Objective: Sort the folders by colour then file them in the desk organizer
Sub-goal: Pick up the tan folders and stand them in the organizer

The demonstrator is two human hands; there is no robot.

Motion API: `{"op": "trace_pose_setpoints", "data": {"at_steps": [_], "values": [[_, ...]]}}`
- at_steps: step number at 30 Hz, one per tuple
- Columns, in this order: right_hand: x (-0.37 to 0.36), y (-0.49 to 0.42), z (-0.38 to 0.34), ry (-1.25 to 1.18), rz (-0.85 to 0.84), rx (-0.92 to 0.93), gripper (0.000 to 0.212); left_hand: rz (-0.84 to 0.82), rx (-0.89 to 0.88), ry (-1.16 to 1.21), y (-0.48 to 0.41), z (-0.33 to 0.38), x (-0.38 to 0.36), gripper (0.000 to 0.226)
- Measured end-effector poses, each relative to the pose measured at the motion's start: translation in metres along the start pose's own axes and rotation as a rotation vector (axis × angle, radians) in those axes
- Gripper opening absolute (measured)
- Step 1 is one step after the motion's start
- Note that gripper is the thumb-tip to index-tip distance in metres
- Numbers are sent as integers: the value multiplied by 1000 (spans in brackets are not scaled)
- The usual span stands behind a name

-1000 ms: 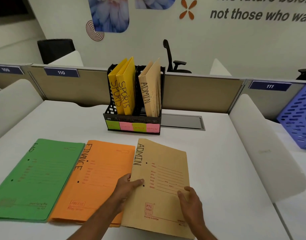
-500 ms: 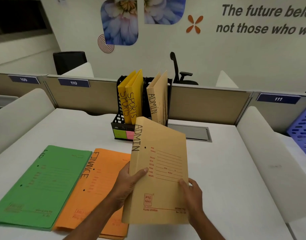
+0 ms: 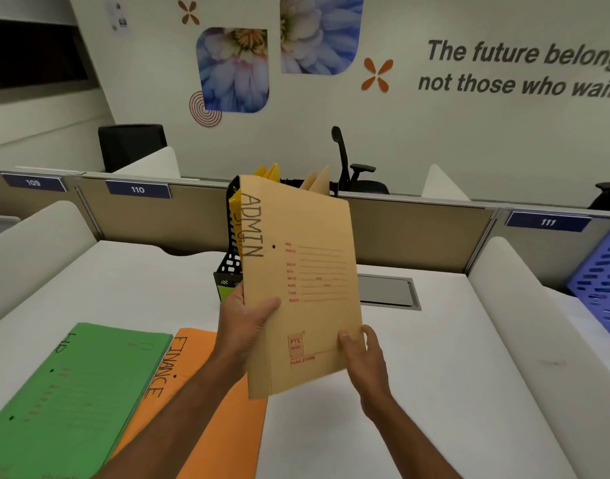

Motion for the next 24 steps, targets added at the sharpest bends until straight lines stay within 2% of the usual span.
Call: {"op": "trace_pose_setpoints", "data": {"at_steps": [7,14,18,24], "values": [[-42,-4,-39,-111,-51,-10,45,91,-219,18,-18,20,-30,36],[-78,-22,-79,-219,-54,11,40,181,-335,-23,-42,25,-54,30],[-92,-45,-96,-273,-66,-27,38,94,-344,-31,-59,29,-65,35],[-113,-84,-112,-279,-45,-35,30,-183,-304,-129,-85,24,-68,49]]}}
Point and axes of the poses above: each hand's wrist, its own y-axis away from the middle knuckle, its own x-axis out of the back of the hand, z = x × y, the point moved 2 cm from there along -y, towards the middle knuckle, and after that the axes turned 14 degrees about z, right-handed, at the moved point
